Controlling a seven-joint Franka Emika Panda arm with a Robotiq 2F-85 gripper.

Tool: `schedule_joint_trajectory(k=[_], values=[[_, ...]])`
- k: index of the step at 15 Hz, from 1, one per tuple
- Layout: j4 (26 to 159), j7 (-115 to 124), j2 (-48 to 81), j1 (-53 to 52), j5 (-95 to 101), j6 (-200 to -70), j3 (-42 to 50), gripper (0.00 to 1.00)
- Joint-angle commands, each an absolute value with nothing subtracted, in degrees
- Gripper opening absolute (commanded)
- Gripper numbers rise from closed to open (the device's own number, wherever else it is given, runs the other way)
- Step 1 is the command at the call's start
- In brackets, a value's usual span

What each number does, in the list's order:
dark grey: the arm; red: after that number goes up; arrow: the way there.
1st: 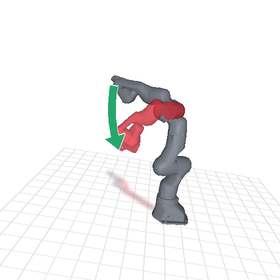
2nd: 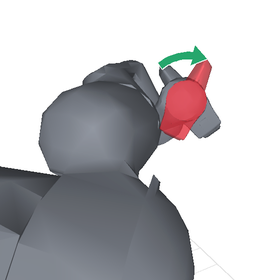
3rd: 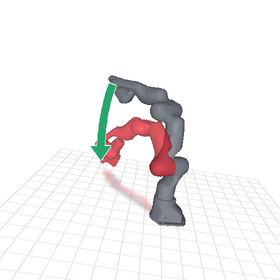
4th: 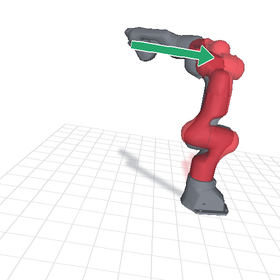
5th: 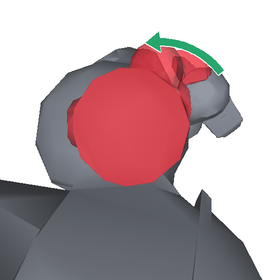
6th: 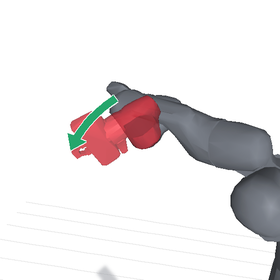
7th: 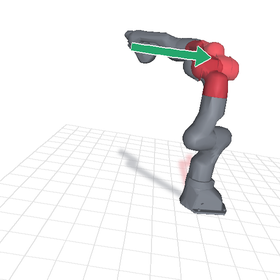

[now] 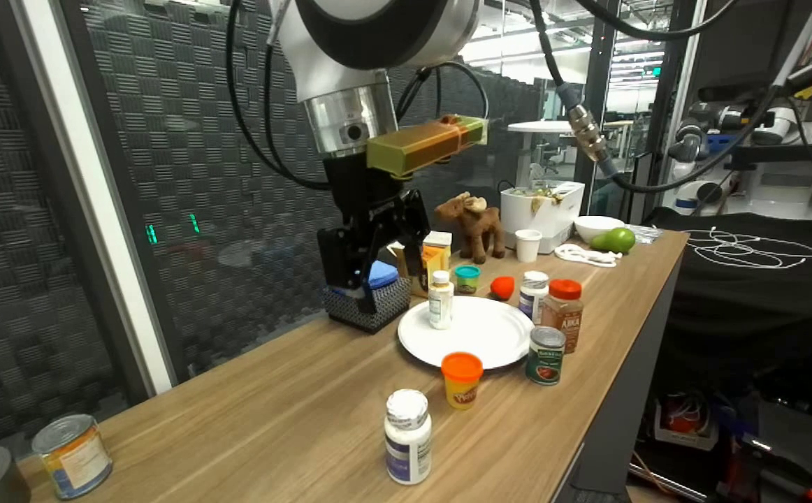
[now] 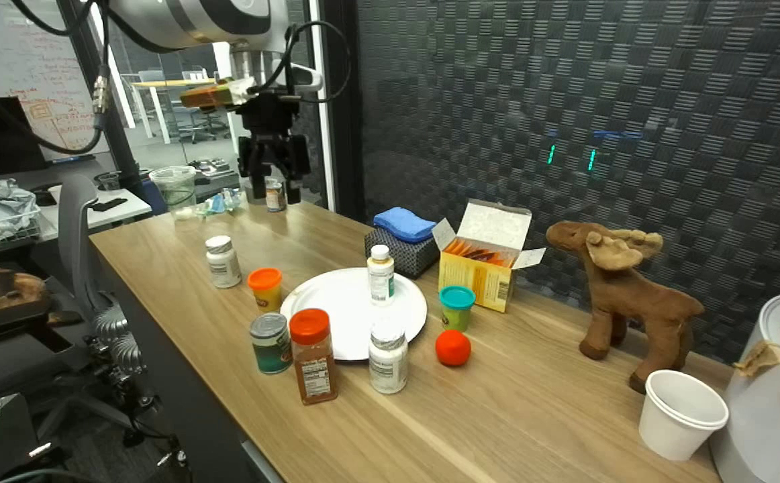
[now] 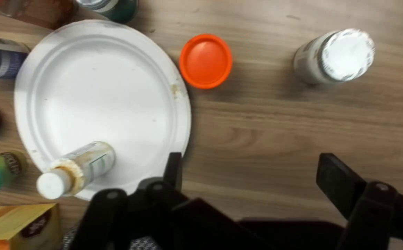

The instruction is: Put the objects on the table onto the tray

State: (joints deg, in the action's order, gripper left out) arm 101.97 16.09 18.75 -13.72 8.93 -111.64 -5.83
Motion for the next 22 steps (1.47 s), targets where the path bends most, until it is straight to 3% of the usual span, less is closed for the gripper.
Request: schedule_joint_trajectory(k=[1, 10, 22], values=[[107.68, 11.15, 15.32, -14.48, 7.93, -113.32, -8.71, 1.0], [115.69, -1.77, 11.83, -13.46, 0.38, -115.86, -11.84, 1.0], [116.25, -3.9, 14.62, -14.08, 0.51, -119.26, -12.12, 1.0]])
